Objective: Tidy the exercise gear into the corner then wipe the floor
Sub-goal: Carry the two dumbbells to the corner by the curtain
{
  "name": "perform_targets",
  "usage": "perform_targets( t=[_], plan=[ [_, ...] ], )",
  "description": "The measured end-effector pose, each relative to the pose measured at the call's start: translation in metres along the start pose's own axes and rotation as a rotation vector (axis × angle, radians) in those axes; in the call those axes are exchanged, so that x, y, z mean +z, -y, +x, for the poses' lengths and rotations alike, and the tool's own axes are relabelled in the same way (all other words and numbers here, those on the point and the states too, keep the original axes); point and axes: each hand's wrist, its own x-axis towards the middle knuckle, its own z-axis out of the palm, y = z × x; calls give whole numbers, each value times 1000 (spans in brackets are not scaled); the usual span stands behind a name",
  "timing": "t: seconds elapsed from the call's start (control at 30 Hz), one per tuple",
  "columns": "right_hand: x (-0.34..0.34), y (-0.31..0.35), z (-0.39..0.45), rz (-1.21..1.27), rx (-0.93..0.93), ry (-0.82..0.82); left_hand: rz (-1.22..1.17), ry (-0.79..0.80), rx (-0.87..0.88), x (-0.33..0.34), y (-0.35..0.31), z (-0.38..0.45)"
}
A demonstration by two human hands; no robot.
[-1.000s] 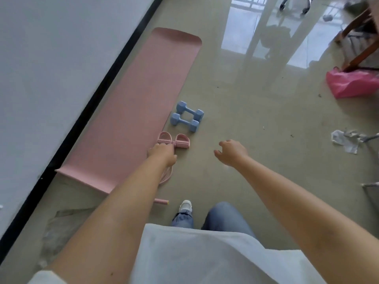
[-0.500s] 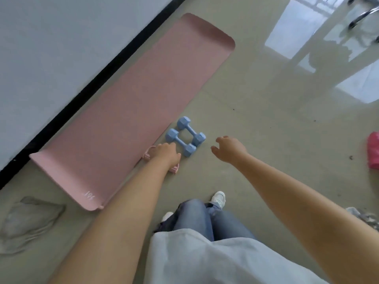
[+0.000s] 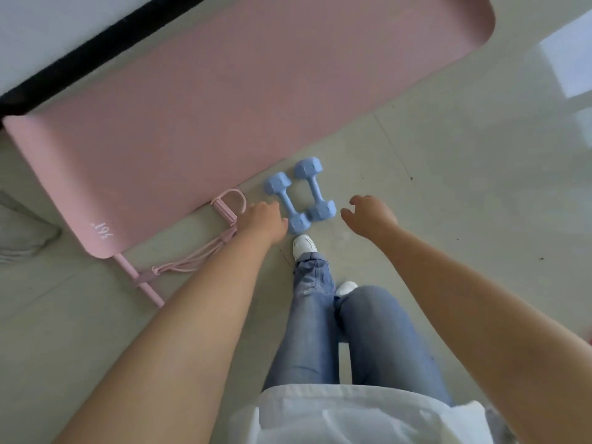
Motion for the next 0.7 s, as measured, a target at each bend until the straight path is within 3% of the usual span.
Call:
perform_targets(
  t=[0.2,0.43,0.7],
  plan=[
    [33,-6,121,-41,-15,114,-158,67,-84,44,-14,112],
    [124,-23,292,-72,-18,203,-365,119,-291,154,-19,274],
    [229,-36,426,104,42,207,-798,-77,-553,259,-25,408]
  ],
)
